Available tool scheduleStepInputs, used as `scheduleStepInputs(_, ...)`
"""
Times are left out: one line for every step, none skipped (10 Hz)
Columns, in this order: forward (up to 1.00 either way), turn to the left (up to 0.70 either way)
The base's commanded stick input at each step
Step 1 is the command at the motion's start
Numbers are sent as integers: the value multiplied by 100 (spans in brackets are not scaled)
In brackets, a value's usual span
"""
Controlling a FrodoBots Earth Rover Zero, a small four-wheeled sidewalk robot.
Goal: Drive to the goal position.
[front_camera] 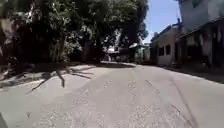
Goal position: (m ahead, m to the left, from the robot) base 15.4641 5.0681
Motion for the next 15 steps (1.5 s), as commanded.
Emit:
scheduleStepInputs(100, 0)
scheduleStepInputs(100, 0)
scheduleStepInputs(100, 1)
scheduleStepInputs(100, 3)
scheduleStepInputs(100, 3)
scheduleStepInputs(100, 1)
scheduleStepInputs(100, 0)
scheduleStepInputs(100, 0)
scheduleStepInputs(100, 0)
scheduleStepInputs(100, 0)
scheduleStepInputs(100, 0)
scheduleStepInputs(100, 0)
scheduleStepInputs(100, 1)
scheduleStepInputs(100, 2)
scheduleStepInputs(100, 2)
